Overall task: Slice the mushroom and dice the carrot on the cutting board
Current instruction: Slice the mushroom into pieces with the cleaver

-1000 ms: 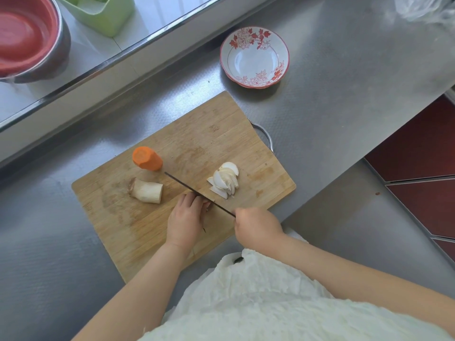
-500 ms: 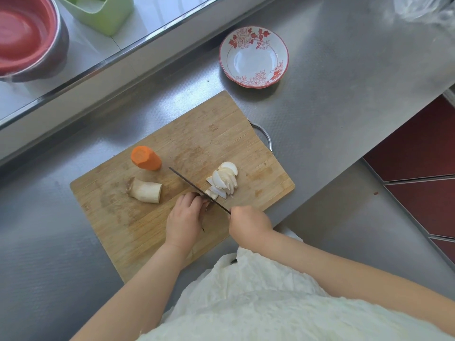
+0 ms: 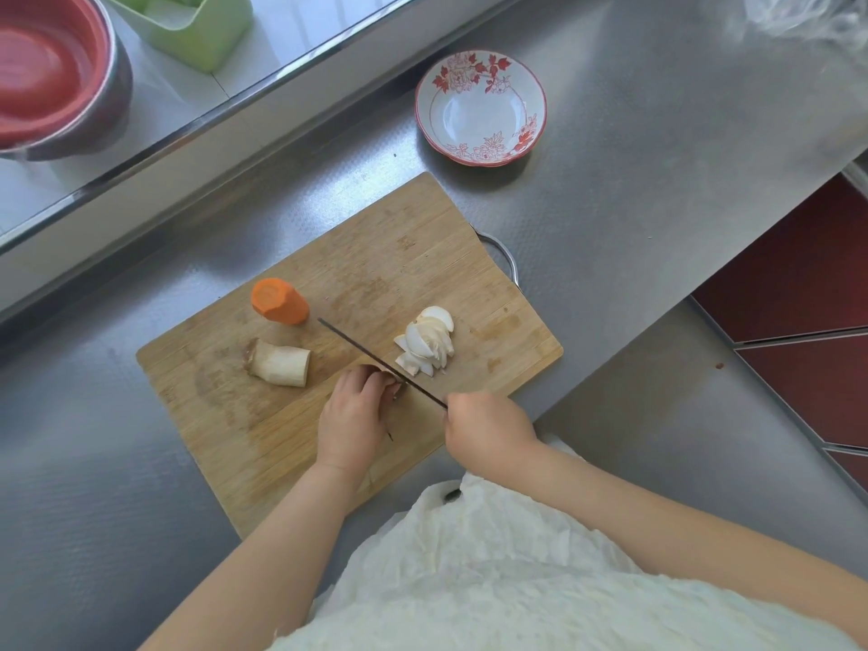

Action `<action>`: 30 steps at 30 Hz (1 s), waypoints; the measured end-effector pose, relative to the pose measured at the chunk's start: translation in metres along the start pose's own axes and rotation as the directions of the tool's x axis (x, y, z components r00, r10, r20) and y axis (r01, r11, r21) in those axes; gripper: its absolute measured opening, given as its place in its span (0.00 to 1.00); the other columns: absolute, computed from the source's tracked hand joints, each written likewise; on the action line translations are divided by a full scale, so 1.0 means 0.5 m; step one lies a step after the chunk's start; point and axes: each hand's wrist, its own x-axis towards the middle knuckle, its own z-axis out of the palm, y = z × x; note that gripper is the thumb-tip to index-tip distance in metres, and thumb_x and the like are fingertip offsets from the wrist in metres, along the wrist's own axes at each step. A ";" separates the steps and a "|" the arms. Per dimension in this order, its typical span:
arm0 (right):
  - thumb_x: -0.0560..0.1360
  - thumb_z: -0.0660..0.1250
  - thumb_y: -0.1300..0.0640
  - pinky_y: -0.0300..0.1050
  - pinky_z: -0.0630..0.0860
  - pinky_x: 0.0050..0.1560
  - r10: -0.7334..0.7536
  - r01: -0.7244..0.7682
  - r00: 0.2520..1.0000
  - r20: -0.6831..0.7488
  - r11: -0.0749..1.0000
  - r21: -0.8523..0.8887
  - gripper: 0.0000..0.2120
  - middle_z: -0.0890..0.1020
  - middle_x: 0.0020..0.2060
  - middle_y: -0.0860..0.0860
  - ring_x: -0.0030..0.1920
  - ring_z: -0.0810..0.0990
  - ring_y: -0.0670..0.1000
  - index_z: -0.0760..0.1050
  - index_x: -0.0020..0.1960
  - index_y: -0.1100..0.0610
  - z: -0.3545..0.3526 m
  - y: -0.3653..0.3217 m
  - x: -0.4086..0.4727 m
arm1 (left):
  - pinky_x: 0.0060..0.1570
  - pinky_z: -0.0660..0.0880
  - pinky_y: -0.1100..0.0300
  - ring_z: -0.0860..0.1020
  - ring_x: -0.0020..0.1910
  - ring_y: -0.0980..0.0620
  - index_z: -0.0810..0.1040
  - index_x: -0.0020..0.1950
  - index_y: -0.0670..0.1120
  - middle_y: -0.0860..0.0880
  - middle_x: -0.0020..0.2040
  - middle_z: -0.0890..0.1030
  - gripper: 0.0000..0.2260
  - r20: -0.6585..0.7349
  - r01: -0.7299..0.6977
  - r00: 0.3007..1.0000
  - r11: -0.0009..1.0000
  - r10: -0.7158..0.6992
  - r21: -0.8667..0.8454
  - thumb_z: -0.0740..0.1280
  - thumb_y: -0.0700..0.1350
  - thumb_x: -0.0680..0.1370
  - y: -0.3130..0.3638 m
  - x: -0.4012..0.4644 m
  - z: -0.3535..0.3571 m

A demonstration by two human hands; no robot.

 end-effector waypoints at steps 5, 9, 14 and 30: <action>0.78 0.57 0.63 0.40 0.60 0.26 -0.003 0.004 1.000 0.030 1.000 -0.029 0.09 0.81 0.44 0.56 0.38 0.74 0.56 0.75 0.52 0.57 -0.008 -0.010 -0.016 | 0.32 0.73 0.55 0.75 0.42 0.44 0.80 0.45 0.40 0.44 0.44 0.79 0.14 -0.005 -0.027 1.000 1.000 0.027 0.000 0.59 0.48 0.77 0.001 0.000 -0.005; 0.78 0.57 0.64 0.40 0.62 0.27 0.005 -0.003 0.998 0.062 0.999 -0.040 0.09 0.81 0.45 0.56 0.44 0.78 0.57 0.75 0.53 0.58 -0.013 -0.020 -0.018 | 0.31 0.73 0.55 0.75 0.43 0.44 0.80 0.45 0.40 0.44 0.45 0.79 0.16 0.009 -0.029 1.000 0.999 0.029 0.042 0.58 0.49 0.77 -0.002 -0.002 -0.002; 0.77 0.57 0.65 0.40 0.64 0.29 0.030 -0.028 0.995 0.099 0.999 -0.020 0.09 0.81 0.47 0.57 0.45 0.78 0.58 0.74 0.53 0.60 -0.008 -0.026 -0.002 | 0.30 0.74 0.53 0.75 0.43 0.43 0.79 0.46 0.40 0.44 0.46 0.78 0.15 0.030 -0.021 0.999 0.998 0.019 0.067 0.59 0.49 0.77 -0.009 -0.003 0.006; 0.81 0.56 0.55 0.44 0.67 0.31 0.046 -0.048 0.999 0.016 0.990 0.131 0.09 0.74 0.34 0.52 0.39 0.76 0.56 0.71 0.45 0.56 0.017 0.007 0.002 | 0.33 0.72 0.57 0.74 0.44 0.47 0.81 0.45 0.41 0.46 0.45 0.78 0.14 0.022 0.020 1.000 0.999 -0.020 -0.029 0.60 0.50 0.78 -0.004 -0.003 0.001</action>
